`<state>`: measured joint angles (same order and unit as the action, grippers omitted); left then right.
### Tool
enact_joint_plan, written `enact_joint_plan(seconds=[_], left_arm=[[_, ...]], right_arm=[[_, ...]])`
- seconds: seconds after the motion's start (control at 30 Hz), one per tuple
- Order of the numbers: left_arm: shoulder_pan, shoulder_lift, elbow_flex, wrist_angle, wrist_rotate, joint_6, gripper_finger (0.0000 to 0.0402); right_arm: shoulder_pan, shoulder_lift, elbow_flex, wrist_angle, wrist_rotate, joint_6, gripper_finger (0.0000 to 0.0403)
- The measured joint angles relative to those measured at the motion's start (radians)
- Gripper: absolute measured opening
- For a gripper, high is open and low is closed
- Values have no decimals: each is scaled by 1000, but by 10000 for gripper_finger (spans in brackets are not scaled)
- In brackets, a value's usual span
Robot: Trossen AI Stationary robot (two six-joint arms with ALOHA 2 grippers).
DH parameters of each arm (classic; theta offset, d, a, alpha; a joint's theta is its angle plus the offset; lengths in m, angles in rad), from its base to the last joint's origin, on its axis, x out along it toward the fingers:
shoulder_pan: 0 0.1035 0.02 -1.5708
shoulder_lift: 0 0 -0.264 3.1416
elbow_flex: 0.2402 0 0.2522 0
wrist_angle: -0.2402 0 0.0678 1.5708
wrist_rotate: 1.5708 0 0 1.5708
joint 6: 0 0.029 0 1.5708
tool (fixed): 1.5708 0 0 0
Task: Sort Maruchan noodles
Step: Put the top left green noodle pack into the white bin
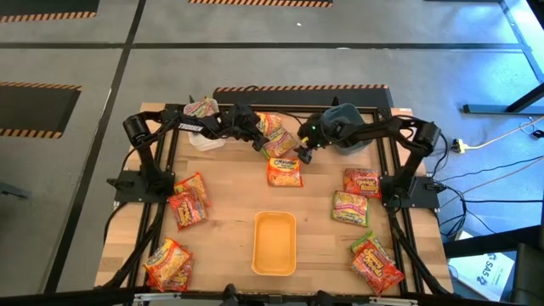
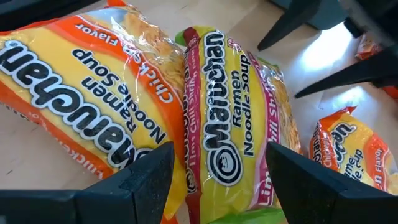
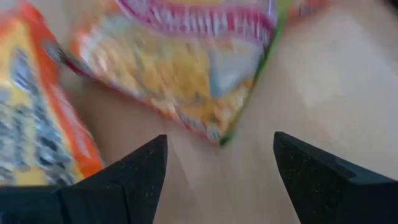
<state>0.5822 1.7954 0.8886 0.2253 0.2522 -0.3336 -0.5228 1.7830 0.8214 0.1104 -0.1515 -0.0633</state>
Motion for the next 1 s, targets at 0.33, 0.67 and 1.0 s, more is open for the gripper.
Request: enact_joint_plan(seconds=[0.33, 0.67, 1.0], left_arm=[[-1, 0, 0, 0, 0, -6, 247], [-3, 0, -1, 0, 56, -27, 247], [0, 0, -2, -4, 117, -32, 247]], right_arm=[[40, 88, 1, 146, 56, 3, 275], [70, 88, 8, 238, 67, 28, 275], [144, 89, 7, 276, 209, -62, 275]])
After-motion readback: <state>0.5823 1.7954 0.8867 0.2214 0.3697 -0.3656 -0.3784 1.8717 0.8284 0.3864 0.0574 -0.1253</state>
